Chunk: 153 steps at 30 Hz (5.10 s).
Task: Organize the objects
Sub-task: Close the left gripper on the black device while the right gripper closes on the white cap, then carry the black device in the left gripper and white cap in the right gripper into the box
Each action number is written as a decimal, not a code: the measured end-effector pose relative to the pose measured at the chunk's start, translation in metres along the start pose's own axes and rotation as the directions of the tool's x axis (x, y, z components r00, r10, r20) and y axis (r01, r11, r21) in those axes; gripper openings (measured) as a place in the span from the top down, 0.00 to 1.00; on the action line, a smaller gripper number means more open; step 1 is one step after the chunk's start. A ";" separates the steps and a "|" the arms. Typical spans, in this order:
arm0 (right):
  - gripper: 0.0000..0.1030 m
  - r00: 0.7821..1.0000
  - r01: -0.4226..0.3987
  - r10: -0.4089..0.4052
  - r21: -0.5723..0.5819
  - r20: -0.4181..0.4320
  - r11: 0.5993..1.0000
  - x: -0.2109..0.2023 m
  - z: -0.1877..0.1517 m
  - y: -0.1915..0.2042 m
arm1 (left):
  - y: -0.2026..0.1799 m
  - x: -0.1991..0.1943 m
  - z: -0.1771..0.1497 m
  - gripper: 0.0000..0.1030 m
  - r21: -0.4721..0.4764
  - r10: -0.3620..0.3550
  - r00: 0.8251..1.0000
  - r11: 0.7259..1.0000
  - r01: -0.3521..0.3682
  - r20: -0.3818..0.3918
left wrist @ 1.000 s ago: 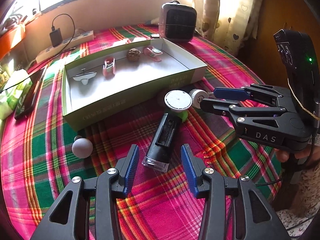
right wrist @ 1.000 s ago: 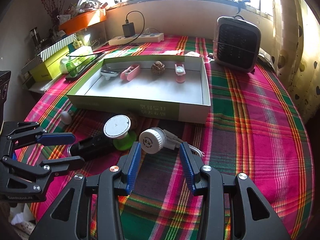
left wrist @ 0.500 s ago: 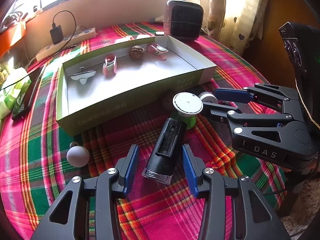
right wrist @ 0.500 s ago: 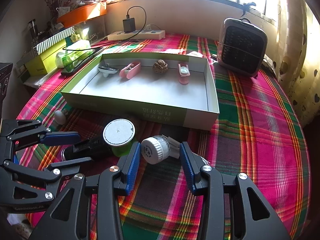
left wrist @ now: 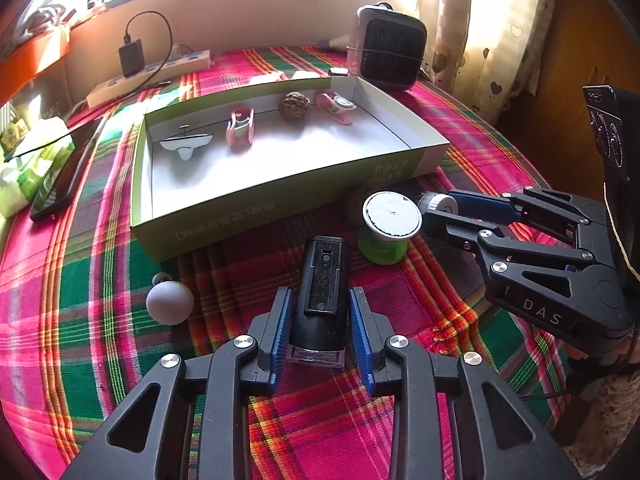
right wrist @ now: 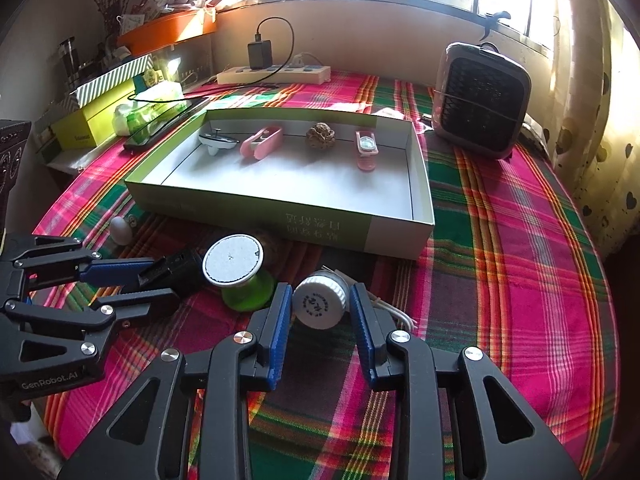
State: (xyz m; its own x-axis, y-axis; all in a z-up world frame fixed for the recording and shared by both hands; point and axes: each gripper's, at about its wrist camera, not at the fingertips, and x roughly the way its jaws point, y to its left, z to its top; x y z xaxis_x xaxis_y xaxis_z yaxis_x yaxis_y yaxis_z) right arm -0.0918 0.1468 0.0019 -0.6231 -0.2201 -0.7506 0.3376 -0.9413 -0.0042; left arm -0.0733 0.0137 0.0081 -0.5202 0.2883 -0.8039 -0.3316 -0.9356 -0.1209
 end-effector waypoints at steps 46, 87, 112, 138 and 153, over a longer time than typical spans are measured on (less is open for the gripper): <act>0.72 0.999 -0.033 0.034 0.023 -0.021 0.999 -0.001 -0.011 0.002 | 0.001 -0.001 -0.002 0.76 -0.044 0.031 0.999 0.999 -0.030 0.017; 0.72 0.998 -0.044 0.042 0.035 0.037 0.998 -0.021 -0.004 0.001 | 0.006 -0.028 0.000 0.76 -0.065 0.049 0.994 0.997 -0.043 0.094; 0.72 0.994 -0.078 0.075 0.027 0.073 0.997 -0.009 0.050 -0.005 | 0.027 -0.030 0.042 0.76 -0.088 0.072 0.987 0.994 -0.060 0.141; 0.72 0.986 -0.163 0.160 -0.050 -0.056 0.985 0.071 0.111 0.003 | 0.059 0.010 0.074 0.76 -0.138 0.105 0.990 0.986 -0.092 0.096; 0.72 0.979 -0.176 0.166 -0.084 -0.121 0.981 0.101 0.117 0.009 | 0.066 0.027 0.082 0.76 -0.139 0.126 0.990 0.983 -0.116 0.062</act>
State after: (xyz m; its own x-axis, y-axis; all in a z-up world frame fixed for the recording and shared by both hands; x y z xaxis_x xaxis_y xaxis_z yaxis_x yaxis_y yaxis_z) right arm -0.2345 0.0864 0.0030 -0.4689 -0.3405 -0.8150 0.5001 -0.8629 0.0728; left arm -0.1740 -0.0232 0.0263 -0.6060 0.1802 -0.7748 -0.1563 -0.9820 -0.1061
